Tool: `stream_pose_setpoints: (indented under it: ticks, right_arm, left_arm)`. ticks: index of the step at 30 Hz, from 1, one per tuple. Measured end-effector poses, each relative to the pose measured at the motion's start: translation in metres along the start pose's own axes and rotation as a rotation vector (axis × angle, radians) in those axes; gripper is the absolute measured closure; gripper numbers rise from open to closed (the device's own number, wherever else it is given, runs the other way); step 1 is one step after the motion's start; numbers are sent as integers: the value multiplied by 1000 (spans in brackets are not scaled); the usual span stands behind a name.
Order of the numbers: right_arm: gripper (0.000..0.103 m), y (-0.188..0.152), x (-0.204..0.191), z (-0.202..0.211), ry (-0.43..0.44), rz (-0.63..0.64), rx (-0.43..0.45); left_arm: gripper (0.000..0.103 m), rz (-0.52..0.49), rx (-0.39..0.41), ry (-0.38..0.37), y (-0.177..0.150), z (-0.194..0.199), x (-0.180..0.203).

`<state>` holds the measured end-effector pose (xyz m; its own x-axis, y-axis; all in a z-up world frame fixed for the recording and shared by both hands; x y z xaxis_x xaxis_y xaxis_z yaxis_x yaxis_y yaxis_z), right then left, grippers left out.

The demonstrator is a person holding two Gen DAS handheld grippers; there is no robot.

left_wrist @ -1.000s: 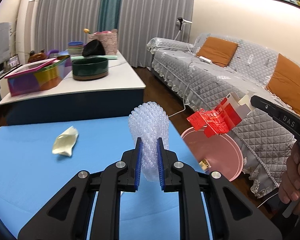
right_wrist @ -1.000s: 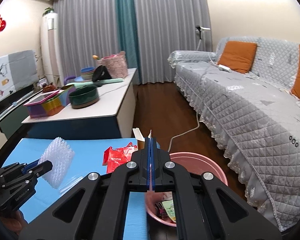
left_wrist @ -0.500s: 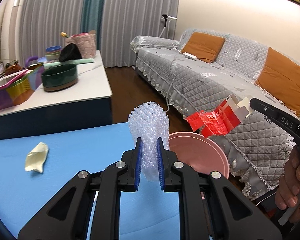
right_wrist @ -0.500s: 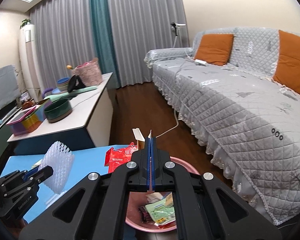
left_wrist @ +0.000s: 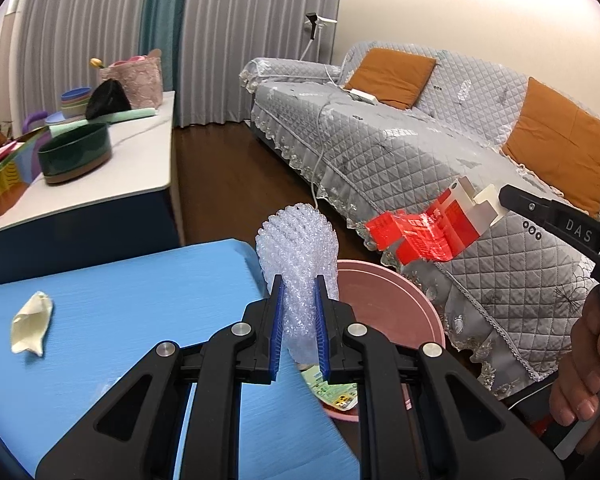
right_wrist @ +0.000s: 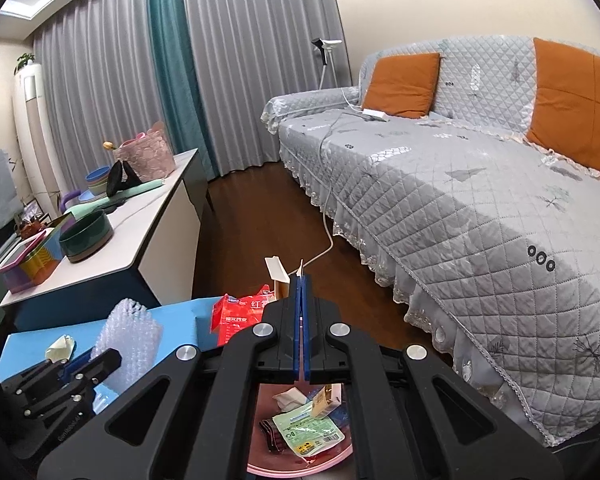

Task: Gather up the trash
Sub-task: 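Carry the bubble wrap and red packet over the pink bucket, then open both grippers to drop the bubble wrap and red packet into the bucket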

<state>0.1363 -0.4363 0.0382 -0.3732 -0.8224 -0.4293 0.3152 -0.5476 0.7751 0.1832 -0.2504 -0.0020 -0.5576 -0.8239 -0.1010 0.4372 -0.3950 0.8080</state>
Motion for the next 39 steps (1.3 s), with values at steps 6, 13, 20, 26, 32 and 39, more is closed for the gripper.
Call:
stream_pose_setpoints:
  ticks: [6,13,20,26,32,39]
  right_arm:
    - [102,-3,6,-14,-13,-9,-24]
    - [102,-7,7,-26,-20,-15,-44]
    - [94,-15,7,-38,-42,-2,-89]
    - [50,-22,4,-41,-66,35,-94]
    - [39,-16,-1,-35,-78,47,-56]
    - [33,-13,-21,-19,-66,82,5]
  left_arm:
    - [89,-7,-21,-21,-2,-21,10]
    - [89,-14,-39,-29,-2,-41,13]
    - [82,-16,-74,-59,-2,-62,14]
    - [57,-22,-81,-65,-4,-66,13]
    - [57,-4,-70,-52,-6,-57,3]
    - [57,13,-48,-17,-8,-27,-16]
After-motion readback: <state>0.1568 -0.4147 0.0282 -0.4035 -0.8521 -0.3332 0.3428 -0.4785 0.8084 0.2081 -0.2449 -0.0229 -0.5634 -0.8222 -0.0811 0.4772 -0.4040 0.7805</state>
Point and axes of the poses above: each gripper's, at about its wrist camera, not at the fingertips, and z roughly against the way its jaws point, x to its right, y to its top, the point moved 6 cm from there along -z, roughly the way its jaws point, and after that the axes turned 15 degrees about -z, right-handed, at the moved point
